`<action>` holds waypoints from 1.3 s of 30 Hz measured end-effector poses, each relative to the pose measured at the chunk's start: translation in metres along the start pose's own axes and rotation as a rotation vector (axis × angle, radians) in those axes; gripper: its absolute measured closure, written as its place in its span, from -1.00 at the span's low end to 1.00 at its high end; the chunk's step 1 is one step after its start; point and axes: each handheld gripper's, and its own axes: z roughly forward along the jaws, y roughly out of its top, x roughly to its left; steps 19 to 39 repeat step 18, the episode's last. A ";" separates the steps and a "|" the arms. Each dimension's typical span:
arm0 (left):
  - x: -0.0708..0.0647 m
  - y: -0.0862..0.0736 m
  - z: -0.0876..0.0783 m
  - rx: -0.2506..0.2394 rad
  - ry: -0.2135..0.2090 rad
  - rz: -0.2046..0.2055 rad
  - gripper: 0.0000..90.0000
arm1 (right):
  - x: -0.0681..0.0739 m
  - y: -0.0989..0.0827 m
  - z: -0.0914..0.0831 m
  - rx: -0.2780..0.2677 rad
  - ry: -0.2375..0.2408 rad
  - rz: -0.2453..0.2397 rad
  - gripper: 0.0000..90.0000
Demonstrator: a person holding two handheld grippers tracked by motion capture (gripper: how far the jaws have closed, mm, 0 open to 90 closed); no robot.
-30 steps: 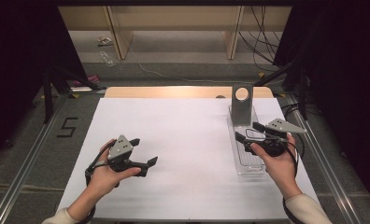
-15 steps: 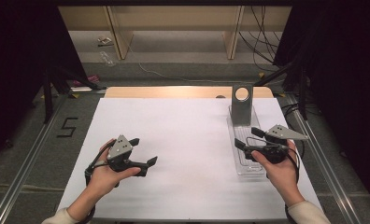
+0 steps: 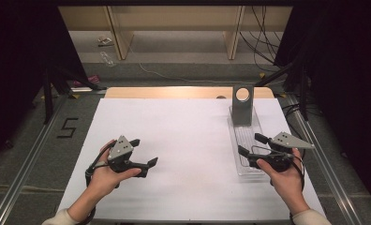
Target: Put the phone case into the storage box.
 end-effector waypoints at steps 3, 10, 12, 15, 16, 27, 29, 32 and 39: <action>0.000 0.000 0.000 -0.001 0.001 0.000 -0.86 | 0.001 -0.003 -0.001 0.001 0.000 -0.006 -0.64; 0.000 0.000 0.000 -0.001 0.000 0.000 -0.86 | 0.004 -0.005 -0.002 -0.018 0.011 -0.016 -0.63; 0.000 0.000 0.000 -0.001 0.001 0.000 -0.86 | 0.004 -0.005 -0.002 -0.027 0.013 -0.015 -0.64; -0.001 0.001 0.000 0.001 -0.001 0.001 -0.86 | 0.004 -0.005 -0.003 -0.032 0.015 -0.009 -0.63; -0.001 0.000 0.001 0.002 -0.002 0.003 -0.86 | 0.004 -0.005 -0.003 -0.029 0.015 -0.006 -0.63; -0.002 0.000 0.001 0.002 -0.005 0.004 -0.86 | 0.004 -0.005 -0.003 -0.034 0.020 -0.005 -0.63; -0.002 0.000 0.001 0.002 -0.005 0.004 -0.86 | 0.004 -0.005 -0.003 -0.034 0.020 -0.005 -0.63; -0.002 0.000 0.001 0.002 -0.005 0.004 -0.86 | 0.004 -0.005 -0.003 -0.034 0.020 -0.005 -0.63; -0.002 0.000 0.001 0.002 -0.005 0.004 -0.86 | 0.004 -0.005 -0.003 -0.034 0.020 -0.005 -0.63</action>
